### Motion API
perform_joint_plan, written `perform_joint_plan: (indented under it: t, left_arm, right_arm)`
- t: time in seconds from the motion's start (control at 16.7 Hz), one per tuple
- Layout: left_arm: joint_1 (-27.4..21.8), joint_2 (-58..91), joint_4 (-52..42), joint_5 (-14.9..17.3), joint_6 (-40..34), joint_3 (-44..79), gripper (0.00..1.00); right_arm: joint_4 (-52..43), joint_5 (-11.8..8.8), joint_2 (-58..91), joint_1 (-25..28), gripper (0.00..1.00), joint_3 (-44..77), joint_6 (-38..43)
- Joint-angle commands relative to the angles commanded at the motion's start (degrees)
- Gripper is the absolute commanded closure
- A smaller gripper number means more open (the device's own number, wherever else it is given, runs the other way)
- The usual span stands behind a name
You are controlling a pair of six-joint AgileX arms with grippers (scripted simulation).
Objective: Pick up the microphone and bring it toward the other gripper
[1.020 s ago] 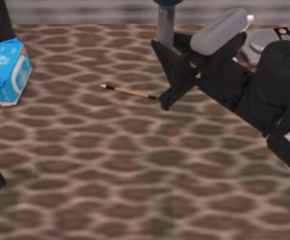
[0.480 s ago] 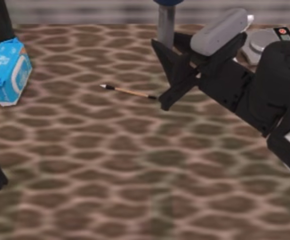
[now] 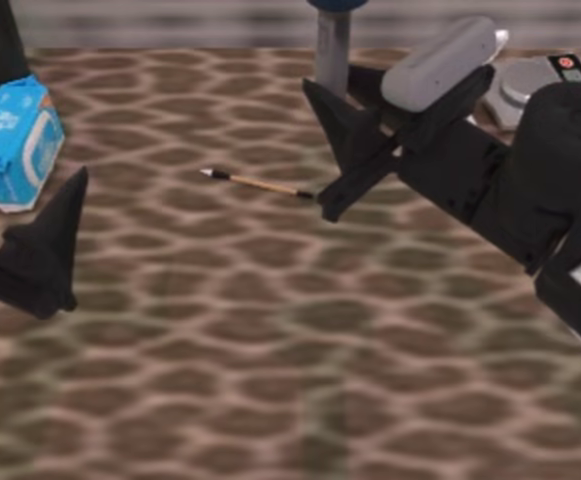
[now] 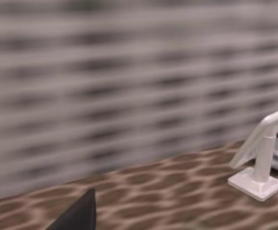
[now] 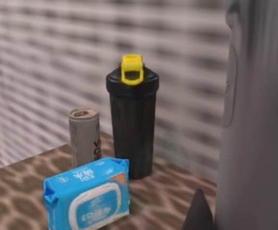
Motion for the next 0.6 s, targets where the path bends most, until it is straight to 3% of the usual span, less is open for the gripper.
perform_joint_plan:
  t: [0.36, 0.6]
  left_arm:
    - [-7.94, 26.50, 9.91, 12.15, 0.52, 14.69, 0.00]
    - [-11.04, 36.05, 13.63, 16.82, 0.69, 20.20, 0.00]
  right_arm:
    - [0.00, 0.00, 0.00, 0.00, 1.00, 0.00, 0.00]
    - [0.00, 0.00, 0.00, 0.00, 1.00, 0.00, 0.00]
